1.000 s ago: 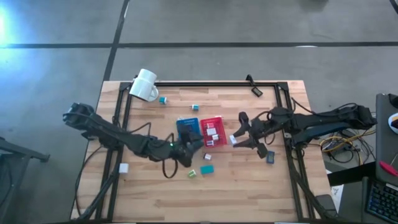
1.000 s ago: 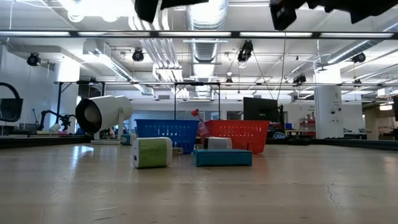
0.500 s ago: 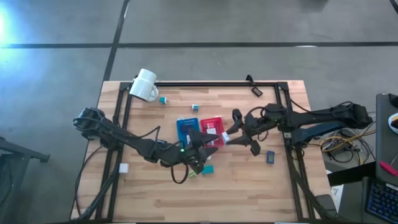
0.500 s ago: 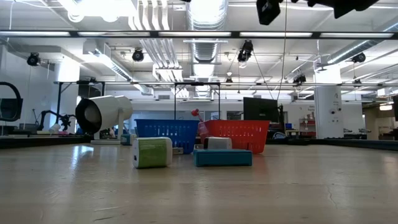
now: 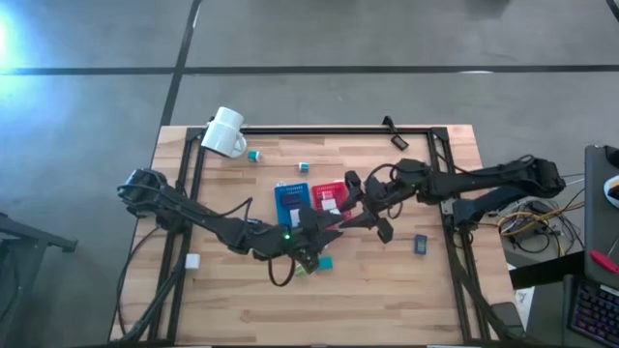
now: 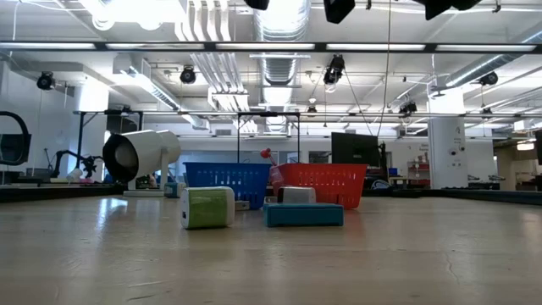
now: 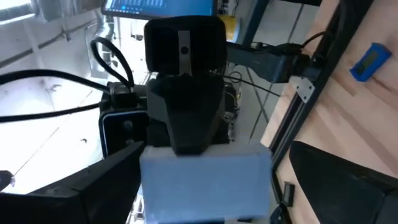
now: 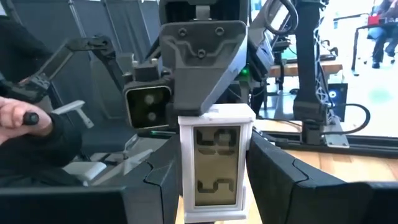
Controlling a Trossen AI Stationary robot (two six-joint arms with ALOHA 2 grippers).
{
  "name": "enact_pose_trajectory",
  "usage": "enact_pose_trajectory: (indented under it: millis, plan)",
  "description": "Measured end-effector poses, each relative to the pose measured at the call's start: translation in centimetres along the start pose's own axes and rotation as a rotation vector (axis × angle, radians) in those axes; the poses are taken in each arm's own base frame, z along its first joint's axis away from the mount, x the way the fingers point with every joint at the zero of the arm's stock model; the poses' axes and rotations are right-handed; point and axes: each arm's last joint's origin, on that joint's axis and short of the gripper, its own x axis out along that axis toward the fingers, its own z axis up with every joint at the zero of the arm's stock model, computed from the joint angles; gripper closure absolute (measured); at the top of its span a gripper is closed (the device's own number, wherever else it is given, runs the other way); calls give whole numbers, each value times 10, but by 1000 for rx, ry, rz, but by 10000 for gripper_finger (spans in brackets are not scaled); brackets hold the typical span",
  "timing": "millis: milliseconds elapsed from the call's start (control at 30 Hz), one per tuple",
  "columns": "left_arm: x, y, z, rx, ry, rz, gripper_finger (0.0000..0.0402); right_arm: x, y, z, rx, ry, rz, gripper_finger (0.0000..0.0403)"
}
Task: Pick & Place Office items
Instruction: Put the white digital clock into the blue bin
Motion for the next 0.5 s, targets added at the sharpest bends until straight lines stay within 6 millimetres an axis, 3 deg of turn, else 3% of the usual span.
enact_pose_trajectory:
  millis: [500]
  plan:
    - [2,-2,-4,-2,109,13,4,11,-5,-4,14,29,27,262]
